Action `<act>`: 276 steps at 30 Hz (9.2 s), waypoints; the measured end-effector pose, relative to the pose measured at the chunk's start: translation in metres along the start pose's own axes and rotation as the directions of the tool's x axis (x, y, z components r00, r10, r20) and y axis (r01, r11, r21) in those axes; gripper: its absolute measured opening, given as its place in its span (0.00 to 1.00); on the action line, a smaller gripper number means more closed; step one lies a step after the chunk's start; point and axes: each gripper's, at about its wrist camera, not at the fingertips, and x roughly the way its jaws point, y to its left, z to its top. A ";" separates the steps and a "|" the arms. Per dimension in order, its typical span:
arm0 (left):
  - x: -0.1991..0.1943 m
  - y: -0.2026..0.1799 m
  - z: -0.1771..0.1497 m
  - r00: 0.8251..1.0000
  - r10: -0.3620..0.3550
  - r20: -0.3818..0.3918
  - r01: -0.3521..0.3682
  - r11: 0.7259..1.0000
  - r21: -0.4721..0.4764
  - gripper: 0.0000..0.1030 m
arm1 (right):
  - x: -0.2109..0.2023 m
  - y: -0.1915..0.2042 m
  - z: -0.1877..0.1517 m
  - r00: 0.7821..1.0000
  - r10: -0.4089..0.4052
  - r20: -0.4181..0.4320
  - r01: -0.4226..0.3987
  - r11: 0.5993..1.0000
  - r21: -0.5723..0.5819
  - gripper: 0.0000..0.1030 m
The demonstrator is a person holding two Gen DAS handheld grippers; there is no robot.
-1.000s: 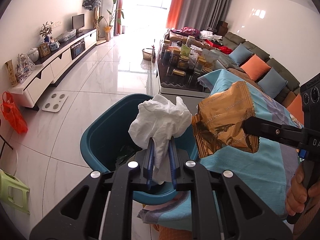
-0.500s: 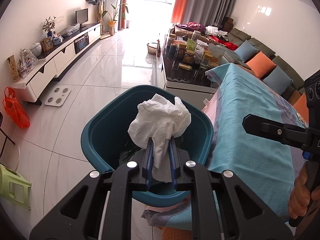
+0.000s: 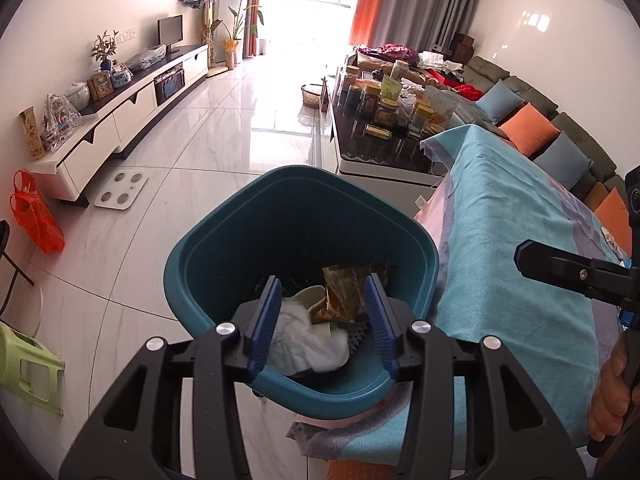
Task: Collect trash
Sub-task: 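Open both grippers to drop the tissue and gold wrapper into the bin, then move both tools back over the table toward the orange peels, then grasp the clear plastic wrapper with the left gripper while the right gripper grasps orange peel, then carry the clear wrapper and orange peel over to the teal bin, then open both grippers to drop the wrapper and peel into the bin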
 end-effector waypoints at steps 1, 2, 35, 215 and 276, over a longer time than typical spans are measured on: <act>-0.001 -0.001 0.000 1.000 0.001 0.005 -0.001 1.000 0.001 0.46 | -0.001 0.000 -0.001 1.000 0.000 0.002 0.000 1.000 -0.001 0.08; -0.003 -0.002 0.001 1.000 -0.001 0.010 0.001 1.000 0.003 0.46 | -0.003 0.000 -0.002 1.000 -0.003 0.005 0.003 1.000 -0.003 0.09; -0.064 -0.201 -0.041 0.897 -0.441 0.000 0.409 0.831 0.377 0.76 | -0.218 -0.065 -0.099 0.875 -0.377 0.303 0.345 0.926 0.154 0.37; -0.058 -0.152 -0.015 0.928 -0.367 -0.063 0.370 0.896 0.246 0.03 | -0.149 -0.055 -0.055 0.969 -0.032 0.244 0.009 0.996 0.091 0.08; -0.020 -0.028 0.007 0.990 -0.138 -0.019 0.139 0.990 0.030 0.04 | -0.010 -0.003 0.005 0.998 0.062 -0.002 -0.062 0.997 -0.045 0.08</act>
